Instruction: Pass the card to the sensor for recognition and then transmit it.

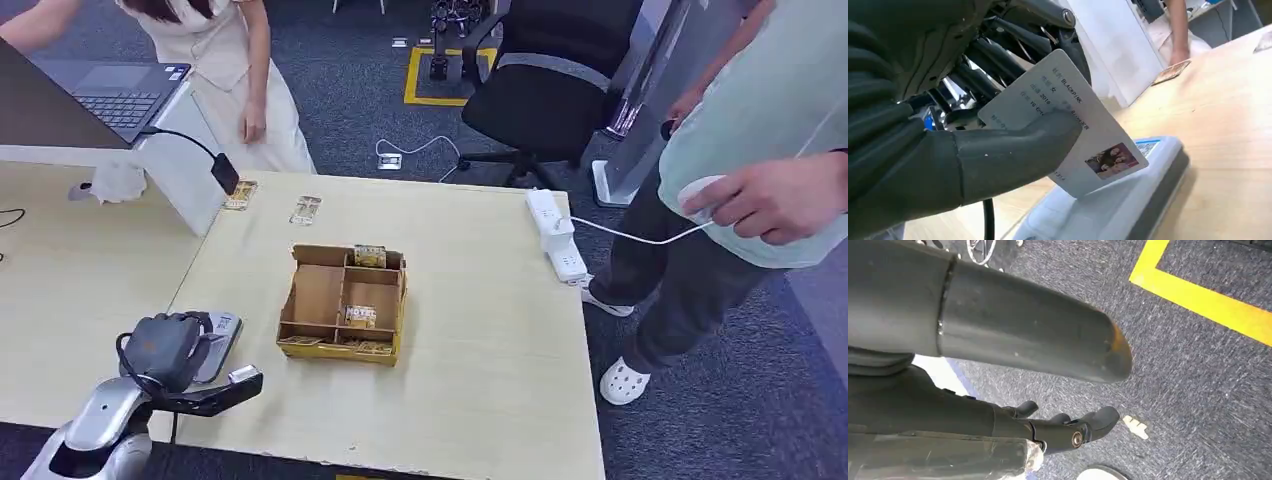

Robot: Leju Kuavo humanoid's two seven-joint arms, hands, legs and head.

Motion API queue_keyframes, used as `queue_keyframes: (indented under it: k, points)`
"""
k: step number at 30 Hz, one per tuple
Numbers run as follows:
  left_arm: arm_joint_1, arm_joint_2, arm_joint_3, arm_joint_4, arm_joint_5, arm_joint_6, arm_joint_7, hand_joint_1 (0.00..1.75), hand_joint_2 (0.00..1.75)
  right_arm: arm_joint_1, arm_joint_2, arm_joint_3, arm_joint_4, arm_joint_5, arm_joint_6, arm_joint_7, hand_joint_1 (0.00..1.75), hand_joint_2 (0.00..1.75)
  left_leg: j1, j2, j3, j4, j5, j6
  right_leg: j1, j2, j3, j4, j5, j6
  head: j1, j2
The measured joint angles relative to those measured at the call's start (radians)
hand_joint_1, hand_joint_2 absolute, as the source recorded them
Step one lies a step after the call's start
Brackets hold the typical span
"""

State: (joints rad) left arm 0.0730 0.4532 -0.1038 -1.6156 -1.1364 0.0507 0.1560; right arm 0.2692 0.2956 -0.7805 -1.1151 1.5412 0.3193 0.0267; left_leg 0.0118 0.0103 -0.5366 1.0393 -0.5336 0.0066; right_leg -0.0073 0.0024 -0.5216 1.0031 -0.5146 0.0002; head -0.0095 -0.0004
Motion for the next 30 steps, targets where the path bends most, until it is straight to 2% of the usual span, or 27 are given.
queue_keyframes:
  k: [5,10,17,22,30]
  points:
    - [0.001,0.019,-0.005,0.003,0.032,-0.035,-0.018,1.75,1.75,-0.001,0.0,-0.001,0.0,0.014,0.0,-0.003,0.0,0.0,0.0,-0.001,0.0,0.0,0.0,0.0,0.0,0.0,0.001,0.0,0.0,0.0,0.0,0.0]
    - [0.003,0.026,-0.026,0.006,0.063,-0.082,-0.011,1.75,1.75,-0.002,0.0,-0.005,0.0,0.023,0.001,-0.01,0.0,0.0,0.0,-0.003,0.002,0.0,0.0,0.0,-0.001,-0.002,0.004,0.0,0.0,0.0,0.0,0.0]
    - [0.02,0.032,-0.051,0.021,0.076,-0.096,0.001,1.75,1.75,-0.002,0.0,-0.01,0.0,0.029,-0.001,-0.009,0.0,0.0,0.0,-0.003,0.002,0.0,0.001,0.0,-0.001,-0.003,0.005,0.0,0.0,0.0,0.0,0.0]
    - [0.022,0.042,-0.065,0.023,0.113,-0.137,0.003,1.75,1.75,-0.003,0.0,-0.01,0.0,0.029,-0.002,-0.001,0.0,0.0,0.0,-0.004,0.003,0.0,0.002,0.0,0.0,-0.003,0.005,0.0,0.0,0.0,0.0,0.0]
    - [0.022,0.045,-0.072,0.023,0.117,-0.141,0.003,1.75,1.75,-0.003,0.0,-0.01,0.0,0.029,-0.003,-0.001,0.0,0.0,0.0,-0.004,0.003,0.0,0.002,0.0,-0.001,-0.004,0.006,0.0,0.0,0.0,0.0,0.0]
